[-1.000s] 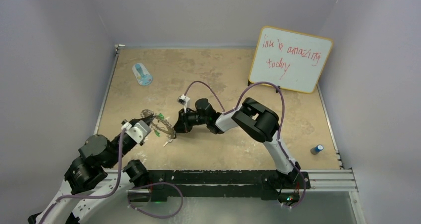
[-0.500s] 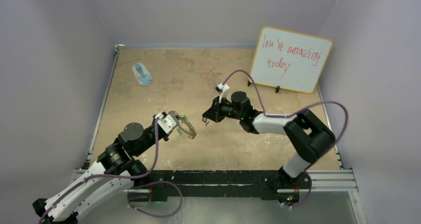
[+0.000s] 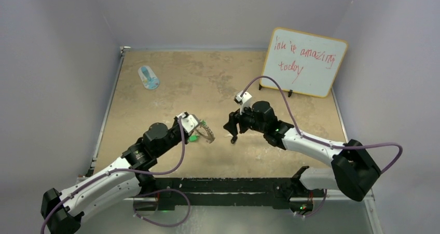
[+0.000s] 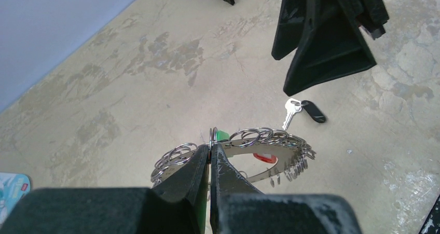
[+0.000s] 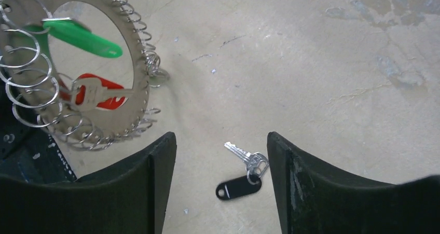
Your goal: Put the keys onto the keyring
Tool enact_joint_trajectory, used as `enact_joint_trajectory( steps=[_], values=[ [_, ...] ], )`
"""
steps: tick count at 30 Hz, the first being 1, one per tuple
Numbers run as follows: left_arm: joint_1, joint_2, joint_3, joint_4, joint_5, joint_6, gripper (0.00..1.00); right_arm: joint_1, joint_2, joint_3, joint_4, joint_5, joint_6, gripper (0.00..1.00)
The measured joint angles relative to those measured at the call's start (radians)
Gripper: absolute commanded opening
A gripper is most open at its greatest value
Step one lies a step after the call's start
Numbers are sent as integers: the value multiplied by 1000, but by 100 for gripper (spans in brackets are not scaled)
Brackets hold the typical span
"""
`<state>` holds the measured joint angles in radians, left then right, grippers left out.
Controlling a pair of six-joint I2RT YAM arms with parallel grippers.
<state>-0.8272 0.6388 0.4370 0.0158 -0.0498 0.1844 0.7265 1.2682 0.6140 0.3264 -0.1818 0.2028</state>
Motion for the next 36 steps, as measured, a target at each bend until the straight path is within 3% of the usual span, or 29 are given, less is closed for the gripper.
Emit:
enact_joint_trajectory(
  steps=[5,17,25,28,36],
  values=[
    [0,-1,-21,8,-21,-11,0,0,-28,-3,-38,-3,7,71],
    [0,-24,-27,-8,-30,-10,0,-8,72,2,-179,27,127,44],
    [0,-6,-43,-10,-12,-10,0,2,94,26,-278,131,125,47],
    [0,1,-43,-10,-7,-10,0,48,124,67,-323,205,117,38],
    [0,4,-43,-10,-6,-10,0,179,252,177,-402,362,110,31]
  ],
)
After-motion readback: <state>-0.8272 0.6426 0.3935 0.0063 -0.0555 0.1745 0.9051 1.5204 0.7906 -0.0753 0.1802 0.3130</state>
